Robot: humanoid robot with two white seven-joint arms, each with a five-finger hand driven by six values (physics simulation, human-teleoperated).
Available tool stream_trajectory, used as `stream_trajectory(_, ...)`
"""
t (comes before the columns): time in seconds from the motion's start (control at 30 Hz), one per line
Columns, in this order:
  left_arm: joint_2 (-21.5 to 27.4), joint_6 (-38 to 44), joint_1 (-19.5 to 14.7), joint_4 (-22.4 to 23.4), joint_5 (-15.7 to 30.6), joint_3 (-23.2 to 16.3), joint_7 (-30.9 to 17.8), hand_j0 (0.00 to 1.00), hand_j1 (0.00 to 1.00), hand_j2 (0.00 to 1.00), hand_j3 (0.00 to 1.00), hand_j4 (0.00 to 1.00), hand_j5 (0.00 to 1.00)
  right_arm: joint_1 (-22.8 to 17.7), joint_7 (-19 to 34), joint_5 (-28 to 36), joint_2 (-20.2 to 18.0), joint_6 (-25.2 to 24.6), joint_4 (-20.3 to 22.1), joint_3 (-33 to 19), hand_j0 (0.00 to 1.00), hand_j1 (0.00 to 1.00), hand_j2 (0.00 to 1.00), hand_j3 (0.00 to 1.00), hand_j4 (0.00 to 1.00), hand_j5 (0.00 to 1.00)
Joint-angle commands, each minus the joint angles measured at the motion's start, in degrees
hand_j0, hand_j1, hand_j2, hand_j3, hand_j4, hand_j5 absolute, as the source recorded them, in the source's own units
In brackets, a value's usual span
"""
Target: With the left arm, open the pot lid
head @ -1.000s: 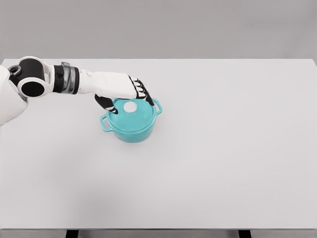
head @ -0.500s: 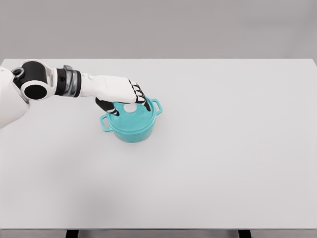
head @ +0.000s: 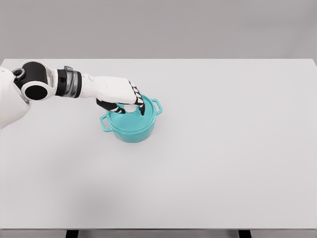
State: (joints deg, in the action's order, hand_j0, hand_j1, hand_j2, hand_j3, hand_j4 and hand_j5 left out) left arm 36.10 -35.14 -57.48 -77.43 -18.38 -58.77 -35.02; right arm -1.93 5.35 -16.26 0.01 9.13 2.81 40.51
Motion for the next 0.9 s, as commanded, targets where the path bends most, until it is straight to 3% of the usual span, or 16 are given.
stream_trajectory(0.0,0.03,0.14,0.00,0.00,0.27,0.06,0.02,0.52,0.52,0.52,0.52,0.52,0.52,0.00,0.01,0.00,-0.01,0.01,0.00,0.00,1.00,1.00,1.00,1.00,1.00,1.00)
stream_trajectory(0.17,0.03,0.14,0.00,-0.09,0.36,0.06,0.02,0.42,0.42,0.42,0.42,0.42,0.42,0.00,0.01,0.00,-0.01,0.01,0.00,0.00,1.00,1.00,1.00,1.00,1.00,1.00)
stream_trajectory(0.37,0.73,0.14,-1.23,-0.44,0.54,0.24,0.02,0.41,0.41,0.41,0.41,0.41,0.41,0.00,0.01,0.00,-0.01,0.01,0.00,0.00,1.00,1.00,1.00,1.00,1.00,1.00)
stream_trajectory(0.67,11.01,0.14,-2.37,-0.53,0.01,0.41,0.02,0.41,0.41,0.41,0.41,0.41,0.41,0.00,0.01,0.00,-0.01,0.01,0.00,0.00,1.00,1.00,1.00,1.00,1.00,1.00)
stream_trajectory(0.87,13.03,0.14,-2.02,0.17,-4.91,0.06,0.02,0.43,0.43,0.43,0.43,0.43,0.43,0.00,0.01,0.00,-0.01,0.01,0.00,0.00,1.00,1.00,1.00,1.00,1.00,1.00)
